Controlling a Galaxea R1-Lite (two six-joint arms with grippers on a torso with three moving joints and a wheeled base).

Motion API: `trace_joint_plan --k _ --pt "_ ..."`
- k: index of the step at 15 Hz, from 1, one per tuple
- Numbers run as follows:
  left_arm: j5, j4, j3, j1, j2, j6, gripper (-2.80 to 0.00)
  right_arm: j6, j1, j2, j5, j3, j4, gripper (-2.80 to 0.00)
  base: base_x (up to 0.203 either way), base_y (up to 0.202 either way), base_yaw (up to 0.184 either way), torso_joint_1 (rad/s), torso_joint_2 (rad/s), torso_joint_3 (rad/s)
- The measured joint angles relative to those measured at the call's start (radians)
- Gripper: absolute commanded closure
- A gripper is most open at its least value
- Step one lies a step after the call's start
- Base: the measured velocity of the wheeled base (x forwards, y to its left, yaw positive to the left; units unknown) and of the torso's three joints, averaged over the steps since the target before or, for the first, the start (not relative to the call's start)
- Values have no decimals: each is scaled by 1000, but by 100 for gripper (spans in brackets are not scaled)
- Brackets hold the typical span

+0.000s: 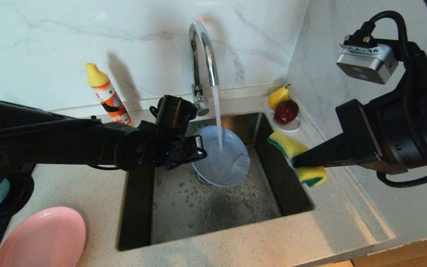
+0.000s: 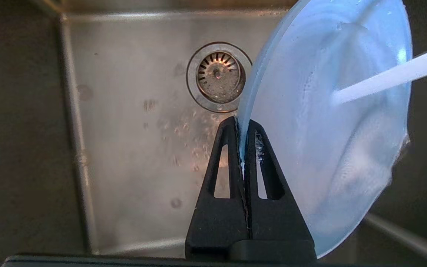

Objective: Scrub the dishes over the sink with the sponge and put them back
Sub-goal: Rinse the plate

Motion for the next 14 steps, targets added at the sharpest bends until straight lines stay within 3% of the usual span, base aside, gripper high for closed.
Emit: trace_joint_plan --k 7,14 --pt "0 3 -4 -5 28 -4 0 0 -9 -2 11 23 -2 0 0 0 0 0 0 0" --pt "3 40 76 15 -82 6 0 0 -10 15 11 22 -3 0 0 0 0 0 0 0"
